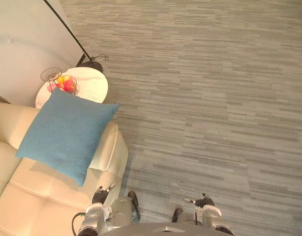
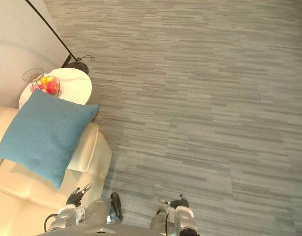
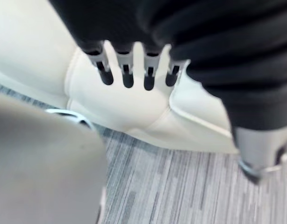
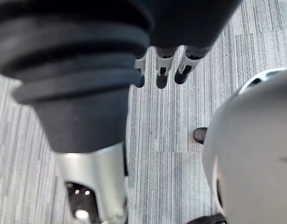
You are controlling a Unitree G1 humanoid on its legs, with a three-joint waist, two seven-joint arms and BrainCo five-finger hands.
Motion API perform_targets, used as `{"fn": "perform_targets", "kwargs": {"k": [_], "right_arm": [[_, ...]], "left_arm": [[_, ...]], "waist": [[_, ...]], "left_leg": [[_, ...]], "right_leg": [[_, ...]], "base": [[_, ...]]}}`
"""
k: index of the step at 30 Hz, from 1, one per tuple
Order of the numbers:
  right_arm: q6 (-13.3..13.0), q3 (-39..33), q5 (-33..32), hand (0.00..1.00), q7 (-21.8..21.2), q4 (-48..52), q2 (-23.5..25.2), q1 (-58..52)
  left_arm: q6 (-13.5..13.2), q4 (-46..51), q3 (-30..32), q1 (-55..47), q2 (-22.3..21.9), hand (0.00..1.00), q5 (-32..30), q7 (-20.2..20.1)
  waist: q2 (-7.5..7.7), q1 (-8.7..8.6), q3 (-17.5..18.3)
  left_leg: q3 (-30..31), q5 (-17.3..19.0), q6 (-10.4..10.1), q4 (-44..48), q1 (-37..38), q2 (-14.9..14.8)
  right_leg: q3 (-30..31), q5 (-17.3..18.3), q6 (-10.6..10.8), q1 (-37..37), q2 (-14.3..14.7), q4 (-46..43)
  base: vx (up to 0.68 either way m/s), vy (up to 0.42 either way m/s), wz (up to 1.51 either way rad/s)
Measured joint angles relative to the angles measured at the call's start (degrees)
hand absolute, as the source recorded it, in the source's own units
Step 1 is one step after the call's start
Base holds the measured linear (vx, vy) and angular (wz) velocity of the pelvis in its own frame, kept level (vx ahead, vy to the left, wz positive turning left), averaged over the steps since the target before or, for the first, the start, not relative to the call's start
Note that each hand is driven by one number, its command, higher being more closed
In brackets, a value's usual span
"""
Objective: Pick up cushions and gather them together orderly.
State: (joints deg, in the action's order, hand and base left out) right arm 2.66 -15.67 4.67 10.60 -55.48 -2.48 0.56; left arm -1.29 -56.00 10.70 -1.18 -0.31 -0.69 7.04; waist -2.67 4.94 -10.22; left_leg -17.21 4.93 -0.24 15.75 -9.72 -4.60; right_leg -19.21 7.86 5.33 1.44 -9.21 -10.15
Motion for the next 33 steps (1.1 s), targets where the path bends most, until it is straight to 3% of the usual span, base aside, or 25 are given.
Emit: {"fn": "perform_targets", "kwargs": {"k": [2,6,8,10,11,12,13,15,17,18,19,21,22,25,29,32,33], "right_arm": [[0.05,-0.04,0.24,0.00,0.01,-1.37,-0.16,0.89],[-0.21,0.14,0.26,0.00,0.00,-1.76,-0.29,1.64],[-0.22,1.44,0.31,0.00,-0.01,-1.82,-0.61,1.46],[-0.17,1.44,0.30,0.00,-0.02,-1.75,-0.92,1.00],[-0.15,1.46,0.30,0.00,-0.10,-1.70,-0.43,0.41],[-0.32,1.80,0.28,0.00,-0.12,-1.58,-0.27,-0.15],[-0.37,2.07,0.06,0.00,-0.18,-1.53,-0.21,-0.50],[-0.72,2.01,-0.23,0.00,-0.12,-1.45,-0.25,-0.92],[-1.19,2.03,-0.29,0.00,-0.12,-0.26,0.26,-0.90],[-1.19,1.88,-0.39,0.00,-0.12,0.63,0.91,-1.16],[-1.22,0.81,-0.38,0.00,-0.09,1.09,1.22,-2.49],[-0.93,0.77,-0.33,0.00,-0.09,1.75,0.67,-3.10],[-0.92,0.92,-0.32,0.00,-0.11,2.90,0.37,-3.65],[-0.90,1.00,-0.31,0.00,-0.12,2.84,0.40,-3.66],[-0.91,0.74,-0.31,0.00,-0.09,2.80,1.68,-3.55],[-1.22,-1.16,-0.35,0.00,-0.13,2.83,3.68,-2.88],[-1.22,-1.35,-0.36,0.00,-0.15,2.77,3.67,-2.88]], "left_arm": [[-0.02,0.38,0.41,0.20,0.30,0.00,0.50,0.00],[0.05,0.17,0.52,-0.51,0.90,0.00,0.51,0.02],[0.12,-0.67,0.56,-1.22,0.89,0.00,0.51,0.02],[0.65,-1.02,0.20,-1.21,1.36,0.00,0.47,0.00],[0.72,-0.99,-0.20,-1.22,1.55,0.00,0.49,-0.02],[0.87,-1.08,-0.15,-1.36,2.58,0.00,0.50,0.05],[0.99,-1.09,-0.03,-1.38,2.71,0.00,0.51,0.12],[0.99,-1.02,-0.01,-1.52,2.60,0.00,0.51,0.22],[0.97,-0.87,0.52,-1.40,1.72,0.00,0.52,0.21],[0.95,-0.89,0.64,-1.37,1.53,0.00,0.51,0.23],[0.90,-0.67,1.15,-1.34,0.87,0.00,0.52,0.24],[0.91,0.86,2.75,-2.05,-0.90,0.00,0.51,0.22],[0.90,1.39,3.47,-2.42,-2.19,0.00,0.51,0.28],[0.60,1.76,5.95,-2.46,-3.13,0.00,0.57,0.33],[0.58,3.01,6.76,-3.00,-3.12,0.00,0.61,0.37],[0.62,3.09,6.56,-2.80,-2.41,0.00,0.49,0.38],[0.65,2.87,5.76,-2.79,-1.95,0.00,0.41,0.39]], "waist": [[0.32,1.17,-0.07],[0.61,1.52,-0.03],[-0.26,1.20,0.66],[0.11,0.59,0.98],[0.92,0.23,0.87],[1.72,-0.57,0.83],[2.18,-0.61,0.97],[2.21,-0.90,0.98],[2.71,-1.38,0.91],[3.37,-1.63,1.01],[3.48,-1.55,1.40],[1.64,-0.50,1.93],[0.74,-0.49,2.20],[0.33,0.03,2.65],[1.27,-0.02,2.67],[2.02,-0.02,2.68],[2.13,-0.19,2.85]], "left_leg": [[0.06,0.86,1.36,0.74,-0.11,0.90],[0.07,2.63,2.28,1.06,4.55,2.54],[0.86,4.99,1.97,0.06,7.05,2.13],[3.92,5.73,2.50,-3.26,11.06,3.65],[4.97,5.89,2.73,-3.40,11.62,4.05],[7.67,6.30,2.70,-3.73,12.29,4.27],[9.59,6.30,2.63,-4.01,13.30,3.85],[12.55,6.72,1.66,-3.87,14.15,2.73],[18.45,8.46,-0.57,-2.58,13.45,2.28],[20.87,9.53,-1.33,-1.46,12.96,3.07],[23.88,9.83,-1.81,0.29,12.17,2.83],[26.76,9.56,-2.22,0.38,11.58,2.02],[29.87,8.78,-3.43,-0.86,11.32,1.84],[33.11,5.00,-4.40,-1.94,8.46,1.47],[25.98,1.81,-4.31,-1.85,5.97,0.32],[1.17,2.50,-1.03,0.76,3.49,-4.03],[-4.28,1.94,0.28,1.32,2.79,-4.32]], "right_leg": [[-0.14,-2.32,0.35,2.90,0.08,4.69],[-0.04,-2.37,0.66,7.52,-1.32,2.87],[0.03,-0.62,2.67,5.44,-2.01,-6.25],[2.21,0.79,2.51,-2.35,-6.20,-26.93],[3.98,3.18,2.42,-4.01,-6.53,-30.92],[6.27,7.45,1.29,-6.53,-4.95,-32.64],[7.60,9.27,0.12,-8.17,-2.79,-31.37],[10.20,9.93,-0.41,-10.52,0.93,-26.67],[18.91,7.37,-0.34,-12.68,4.79,-16.01],[20.30,4.29,0.43,-12.23,5.07,-14.62],[18.21,4.63,-0.70,-10.46,5.73,-15.02],[15.31,5.59,-1.22,-9.69,5.67,-17.61],[16.00,5.78,-1.41,-9.59,6.06,-18.87],[11.50,5.87,-1.67,-7.57,5.34,-16.72],[4.13,4.81,-3.41,-2.26,4.06,-11.99],[-3.10,4.66,-3.62,0.43,2.31,-9.44],[-4.58,4.75,-3.49,0.71,1.42,-8.93]], "base": [[0.29,0.100,0.32],[0.26,0.047,0.22],[0.16,0.035,0.13],[0.18,-0.018,0.46],[0.15,-0.108,0.85],[0.15,-0.147,1.00],[0.16,-0.157,1.03],[0.14,-0.170,0.92],[0.11,-0.278,1.31],[0.13,-0.310,1.61],[0.19,-0.304,1.49],[0.22,-0.247,1.30],[0.23,-0.237,1.45],[0.13,-0.141,1.44],[0.05,-0.037,1.37],[-0.01,0.071,1.16],[-0.02,0.112,0.77]]}}
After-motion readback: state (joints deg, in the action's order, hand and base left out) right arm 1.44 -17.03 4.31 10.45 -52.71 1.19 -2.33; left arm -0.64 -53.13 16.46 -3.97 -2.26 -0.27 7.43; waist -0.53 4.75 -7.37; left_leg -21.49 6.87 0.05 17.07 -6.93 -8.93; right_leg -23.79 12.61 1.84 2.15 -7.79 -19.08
